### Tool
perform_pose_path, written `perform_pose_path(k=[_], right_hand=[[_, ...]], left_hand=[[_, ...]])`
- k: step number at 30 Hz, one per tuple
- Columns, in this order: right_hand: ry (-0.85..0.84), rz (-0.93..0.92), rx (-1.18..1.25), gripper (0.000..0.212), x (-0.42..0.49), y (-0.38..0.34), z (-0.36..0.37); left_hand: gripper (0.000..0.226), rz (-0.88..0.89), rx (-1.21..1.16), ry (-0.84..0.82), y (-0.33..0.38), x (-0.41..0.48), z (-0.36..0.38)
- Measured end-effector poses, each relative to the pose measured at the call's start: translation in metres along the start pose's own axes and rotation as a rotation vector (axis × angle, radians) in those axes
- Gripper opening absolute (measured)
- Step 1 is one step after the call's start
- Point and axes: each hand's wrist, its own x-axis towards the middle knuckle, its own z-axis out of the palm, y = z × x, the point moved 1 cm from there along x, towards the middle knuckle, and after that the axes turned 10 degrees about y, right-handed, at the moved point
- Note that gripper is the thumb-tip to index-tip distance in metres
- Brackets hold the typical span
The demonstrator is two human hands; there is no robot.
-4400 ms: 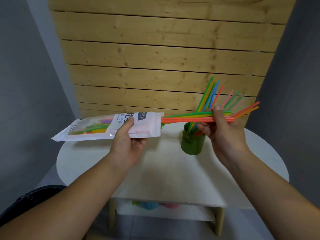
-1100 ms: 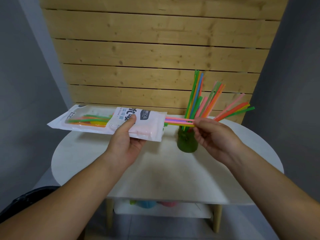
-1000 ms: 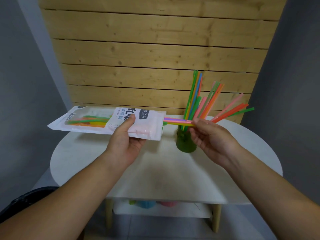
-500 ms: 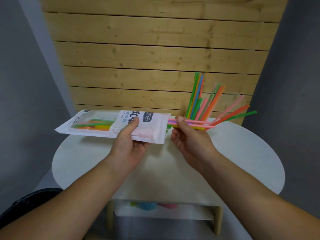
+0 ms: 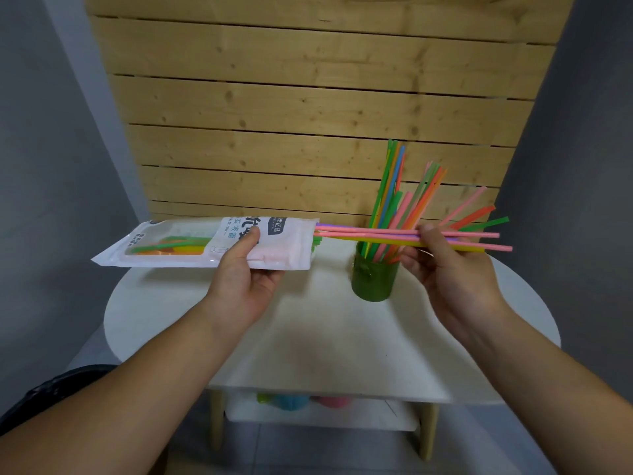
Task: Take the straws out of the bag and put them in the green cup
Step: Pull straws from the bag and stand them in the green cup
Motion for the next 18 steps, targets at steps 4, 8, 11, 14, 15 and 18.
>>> perform_pose_path(k=[4,8,11,14,15,18], right_hand=[[0.059,-0.066,-0.041,0.013,0.001,-0.009,-0.025],[0.133,-0.108,-0.076,0.012,0.006,-0.016,-0.048],[0.184,-0.158,-0.116,0.013,0.011,-0.021,-0.061],[0.223,-0.256,-0.187,0.014,0.012,-0.028,-0.067],[0.229,-0.289,-0.218,0.014,0.012,-0.030,-0.068],[0.237,-0.346,-0.298,0.016,0.014,-0.033,-0.065]], left_hand=[[0.034,0.011,-0.015,0.035,0.001,0.004,-0.001],[0.037,0.005,-0.019,0.050,-0.004,0.005,0.000],[0.037,-0.005,-0.009,0.036,-0.011,0.003,0.003],[0.035,-0.008,0.011,0.020,-0.017,0.001,0.006],[0.034,-0.009,0.019,0.018,-0.018,0.001,0.007],[0.031,-0.012,0.030,0.008,-0.020,0.000,0.007]])
